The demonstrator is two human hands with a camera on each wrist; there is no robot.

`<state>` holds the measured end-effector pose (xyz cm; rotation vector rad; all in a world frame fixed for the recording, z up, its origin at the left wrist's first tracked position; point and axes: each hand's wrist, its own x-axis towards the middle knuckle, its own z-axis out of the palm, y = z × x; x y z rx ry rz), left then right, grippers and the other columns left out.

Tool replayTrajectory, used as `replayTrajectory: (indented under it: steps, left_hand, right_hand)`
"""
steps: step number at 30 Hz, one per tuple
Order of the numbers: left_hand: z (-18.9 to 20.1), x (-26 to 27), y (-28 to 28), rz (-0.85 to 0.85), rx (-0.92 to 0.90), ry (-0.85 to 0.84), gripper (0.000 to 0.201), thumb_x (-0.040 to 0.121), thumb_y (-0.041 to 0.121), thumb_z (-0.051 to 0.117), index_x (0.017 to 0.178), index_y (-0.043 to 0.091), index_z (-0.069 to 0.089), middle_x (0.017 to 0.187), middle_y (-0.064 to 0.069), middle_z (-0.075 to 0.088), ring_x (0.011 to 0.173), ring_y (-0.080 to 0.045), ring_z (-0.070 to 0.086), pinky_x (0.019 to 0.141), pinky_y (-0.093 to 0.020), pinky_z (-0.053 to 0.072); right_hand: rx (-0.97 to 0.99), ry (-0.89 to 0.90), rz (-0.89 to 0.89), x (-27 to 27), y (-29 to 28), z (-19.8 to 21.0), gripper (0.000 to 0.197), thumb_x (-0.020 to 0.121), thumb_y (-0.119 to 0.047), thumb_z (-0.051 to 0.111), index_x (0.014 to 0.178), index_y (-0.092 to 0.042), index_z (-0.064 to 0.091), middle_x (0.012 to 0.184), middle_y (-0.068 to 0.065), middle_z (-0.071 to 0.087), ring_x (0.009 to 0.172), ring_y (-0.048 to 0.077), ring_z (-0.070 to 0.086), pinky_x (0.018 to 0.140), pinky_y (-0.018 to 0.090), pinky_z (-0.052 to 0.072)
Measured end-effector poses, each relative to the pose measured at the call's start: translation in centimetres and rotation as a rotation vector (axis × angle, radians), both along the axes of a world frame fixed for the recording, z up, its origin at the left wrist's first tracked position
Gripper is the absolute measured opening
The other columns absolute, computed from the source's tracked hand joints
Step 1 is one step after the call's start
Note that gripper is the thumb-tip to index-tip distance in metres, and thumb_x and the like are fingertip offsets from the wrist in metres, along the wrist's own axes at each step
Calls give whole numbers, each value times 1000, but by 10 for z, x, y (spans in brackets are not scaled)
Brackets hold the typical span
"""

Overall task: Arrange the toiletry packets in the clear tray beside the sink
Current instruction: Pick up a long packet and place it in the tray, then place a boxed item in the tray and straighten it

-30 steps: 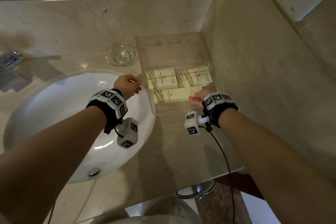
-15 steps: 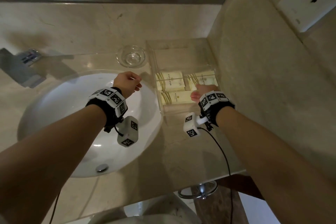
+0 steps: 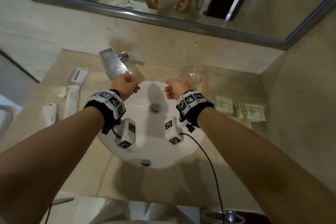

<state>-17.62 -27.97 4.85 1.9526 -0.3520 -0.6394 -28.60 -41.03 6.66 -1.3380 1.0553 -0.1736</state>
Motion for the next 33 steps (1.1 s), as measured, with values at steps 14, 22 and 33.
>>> replayTrajectory:
  steps: [14,22,33]
  left_hand:
    - [-42,91,211,367,225,76,19,82,4,52,67,13,59,62,-4,60,44,-7,58,59,-23,47]
    - [-66,111,260,426,370,195,37,77,23,70,108,10,56,107,-16,66,96,-30,65,90,-41,52]
    - [-82,123,248,324,408,283,73,67,24,80,127,12,41,127,-15,55,110,-33,58,93,-44,52]
  right_hand:
    - [-34,212,483,129,170,-39,14,91,-17,57,84,-7,49,56,8,52,42,17,46,42,25,42]
    - [-205,390,590,175,228,-84,38,86,-33,61,76,3,60,65,11,62,61,28,61,74,42,58]
    - [-507,513,712,188,249,-89,64,82,-34,69,129,-3,37,126,12,56,114,29,55,73,30,37]
